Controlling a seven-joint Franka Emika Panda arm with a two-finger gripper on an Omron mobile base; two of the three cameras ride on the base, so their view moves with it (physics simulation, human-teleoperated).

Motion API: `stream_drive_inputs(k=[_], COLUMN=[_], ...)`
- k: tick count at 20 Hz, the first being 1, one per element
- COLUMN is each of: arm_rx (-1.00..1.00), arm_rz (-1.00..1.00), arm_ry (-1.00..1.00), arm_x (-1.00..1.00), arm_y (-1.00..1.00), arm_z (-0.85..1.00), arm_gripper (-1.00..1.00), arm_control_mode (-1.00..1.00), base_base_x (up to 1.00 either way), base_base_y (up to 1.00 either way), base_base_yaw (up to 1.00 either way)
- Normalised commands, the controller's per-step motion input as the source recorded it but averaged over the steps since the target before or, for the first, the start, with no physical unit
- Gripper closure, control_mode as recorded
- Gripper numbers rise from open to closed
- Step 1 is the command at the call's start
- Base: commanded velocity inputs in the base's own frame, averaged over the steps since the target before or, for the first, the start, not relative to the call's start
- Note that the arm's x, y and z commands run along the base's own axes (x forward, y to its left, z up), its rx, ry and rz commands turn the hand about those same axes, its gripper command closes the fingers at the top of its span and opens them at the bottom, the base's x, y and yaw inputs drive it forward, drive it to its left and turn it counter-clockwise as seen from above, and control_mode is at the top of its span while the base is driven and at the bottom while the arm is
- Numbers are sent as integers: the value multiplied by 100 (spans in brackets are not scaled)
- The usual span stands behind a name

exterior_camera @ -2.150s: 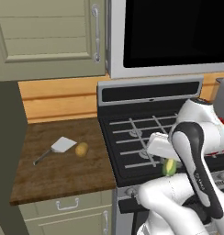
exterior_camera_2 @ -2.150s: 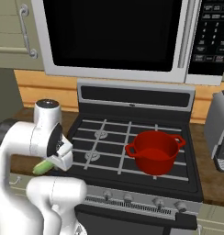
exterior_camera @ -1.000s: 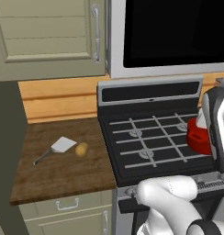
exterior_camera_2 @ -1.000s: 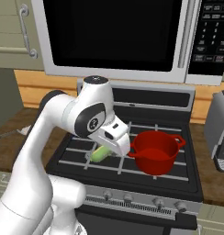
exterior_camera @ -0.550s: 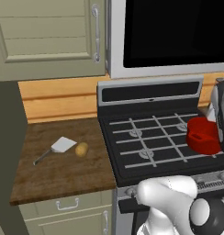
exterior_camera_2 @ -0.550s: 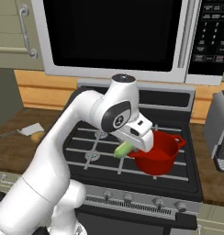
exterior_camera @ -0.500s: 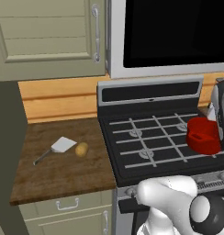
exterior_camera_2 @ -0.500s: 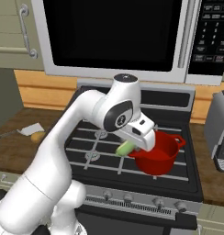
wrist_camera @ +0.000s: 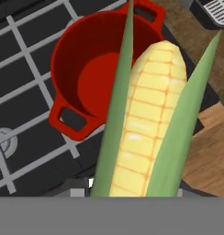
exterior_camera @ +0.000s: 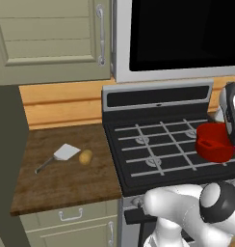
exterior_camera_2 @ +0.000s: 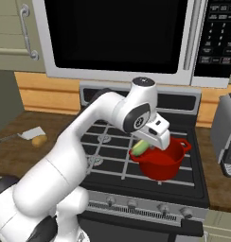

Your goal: Put the corn and potato in the pot. Retrieve the spatula and lightly stir the vegetables in the pot.

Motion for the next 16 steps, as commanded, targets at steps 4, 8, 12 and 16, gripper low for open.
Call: stream_drive_inputs(k=[4, 8, 12, 16], arm_rx=[0, 0, 0, 0], arm_rz=[0, 0, 0, 0], arm_ry=[0, 0, 0, -1], arm_x=[45, 55, 47, 17], arm_y=[-29, -16, -29, -12], arm_z=[-22, -29, -21, -31], arm_gripper=[100, 100, 100, 100], arm_control_mode=[-100, -100, -100, -100], base_base_x=[0, 0, 0, 0], base_base_y=[0, 0, 0, 0], base_base_yaw=[0, 0, 0, 0])
